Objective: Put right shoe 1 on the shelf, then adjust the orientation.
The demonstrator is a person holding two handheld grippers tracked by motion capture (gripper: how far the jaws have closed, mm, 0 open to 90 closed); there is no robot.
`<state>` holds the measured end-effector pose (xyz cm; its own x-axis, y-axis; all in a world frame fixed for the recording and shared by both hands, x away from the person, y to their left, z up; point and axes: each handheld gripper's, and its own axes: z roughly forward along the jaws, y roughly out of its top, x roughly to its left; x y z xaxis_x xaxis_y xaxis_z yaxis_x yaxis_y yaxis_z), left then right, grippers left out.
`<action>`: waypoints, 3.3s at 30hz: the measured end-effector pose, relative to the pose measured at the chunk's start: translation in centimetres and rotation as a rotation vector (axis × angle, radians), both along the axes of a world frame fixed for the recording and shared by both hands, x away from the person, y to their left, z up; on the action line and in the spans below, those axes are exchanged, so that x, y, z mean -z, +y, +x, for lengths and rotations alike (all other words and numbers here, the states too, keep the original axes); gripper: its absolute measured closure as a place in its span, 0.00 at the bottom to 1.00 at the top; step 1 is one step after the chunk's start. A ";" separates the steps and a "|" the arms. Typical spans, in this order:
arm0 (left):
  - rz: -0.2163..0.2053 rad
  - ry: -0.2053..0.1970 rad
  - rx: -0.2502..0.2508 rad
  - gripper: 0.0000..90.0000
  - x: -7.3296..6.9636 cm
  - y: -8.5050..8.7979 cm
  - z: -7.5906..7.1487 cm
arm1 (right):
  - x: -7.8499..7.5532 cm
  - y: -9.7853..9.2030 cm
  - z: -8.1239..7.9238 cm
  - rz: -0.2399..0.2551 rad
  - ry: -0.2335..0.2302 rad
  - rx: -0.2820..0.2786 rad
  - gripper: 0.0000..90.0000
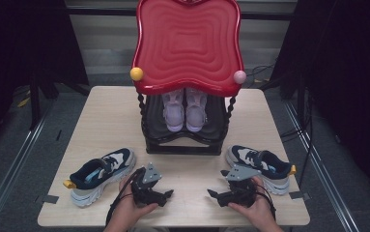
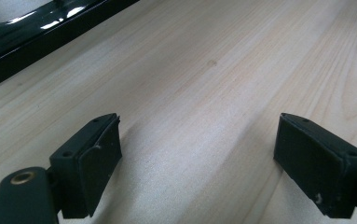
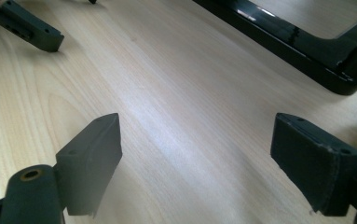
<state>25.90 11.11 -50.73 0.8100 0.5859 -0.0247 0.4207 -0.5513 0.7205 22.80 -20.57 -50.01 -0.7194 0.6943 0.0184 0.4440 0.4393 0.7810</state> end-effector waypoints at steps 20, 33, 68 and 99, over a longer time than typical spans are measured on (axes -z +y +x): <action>-0.002 -0.001 0.002 0.16 0.0 0.0 -0.1 | 1.0 -0.8 0.3 -0.058 0.061 -0.001 0.15; 0.002 0.001 0.002 0.15 0.0 0.0 -0.1 | 1.0 -0.9 0.4 -0.055 0.068 -0.018 0.14; 0.084 0.060 -0.044 0.21 -7.7 4.4 0.6 | 1.0 -1.0 0.4 -0.055 0.067 -0.022 0.14; 0.193 0.071 -0.249 0.41 -8.8 13.6 0.1 | 1.0 -1.0 0.4 -0.055 0.067 -0.021 0.14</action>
<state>25.97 24.68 -41.93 0.6417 0.7650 0.0548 0.6051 -0.5489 0.5766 23.24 -21.53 -51.00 -0.7321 0.6806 0.0289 0.4847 0.4906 0.7241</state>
